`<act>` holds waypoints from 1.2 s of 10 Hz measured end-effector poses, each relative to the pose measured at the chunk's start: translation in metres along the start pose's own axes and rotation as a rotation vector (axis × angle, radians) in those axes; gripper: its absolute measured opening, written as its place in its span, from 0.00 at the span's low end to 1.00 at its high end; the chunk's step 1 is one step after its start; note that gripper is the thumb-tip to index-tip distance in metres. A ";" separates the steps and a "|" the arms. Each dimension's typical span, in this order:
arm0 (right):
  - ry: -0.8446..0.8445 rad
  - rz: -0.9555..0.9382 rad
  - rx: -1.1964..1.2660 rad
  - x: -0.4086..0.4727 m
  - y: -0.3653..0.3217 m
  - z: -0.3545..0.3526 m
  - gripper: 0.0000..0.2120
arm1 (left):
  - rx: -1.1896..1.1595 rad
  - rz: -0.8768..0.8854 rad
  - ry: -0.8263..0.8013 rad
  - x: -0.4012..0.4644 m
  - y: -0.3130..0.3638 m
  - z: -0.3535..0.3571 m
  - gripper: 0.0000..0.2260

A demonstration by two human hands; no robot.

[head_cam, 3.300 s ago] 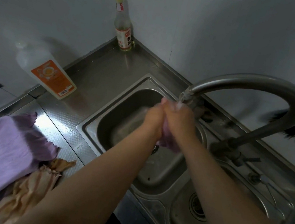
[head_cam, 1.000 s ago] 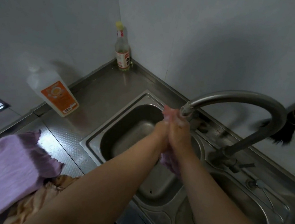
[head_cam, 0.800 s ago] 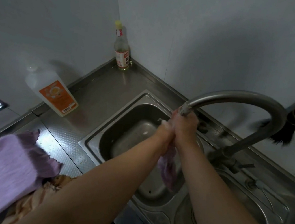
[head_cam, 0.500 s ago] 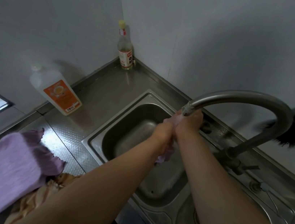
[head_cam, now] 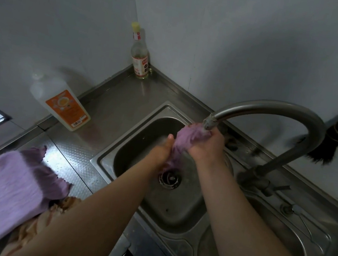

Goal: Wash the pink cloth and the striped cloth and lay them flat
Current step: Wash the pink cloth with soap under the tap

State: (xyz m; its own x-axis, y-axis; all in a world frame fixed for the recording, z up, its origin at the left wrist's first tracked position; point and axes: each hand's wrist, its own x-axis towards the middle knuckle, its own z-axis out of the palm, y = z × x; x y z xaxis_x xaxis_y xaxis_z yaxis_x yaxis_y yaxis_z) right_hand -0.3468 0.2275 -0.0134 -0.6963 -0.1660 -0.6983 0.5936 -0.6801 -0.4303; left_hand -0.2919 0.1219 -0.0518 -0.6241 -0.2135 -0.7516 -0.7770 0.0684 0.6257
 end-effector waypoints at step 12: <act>-0.287 -0.319 -1.322 0.014 0.011 -0.128 0.21 | 0.489 0.601 0.090 -0.018 0.074 -0.041 0.15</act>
State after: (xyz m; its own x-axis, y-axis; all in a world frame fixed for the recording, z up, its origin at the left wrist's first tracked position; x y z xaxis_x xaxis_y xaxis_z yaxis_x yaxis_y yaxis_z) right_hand -0.2981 0.3088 -0.1009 -0.8343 -0.3822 -0.3973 0.2198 0.4302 -0.8755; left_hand -0.3351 0.0905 0.0169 -0.9568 -0.0803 -0.2796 -0.2683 0.6150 0.7415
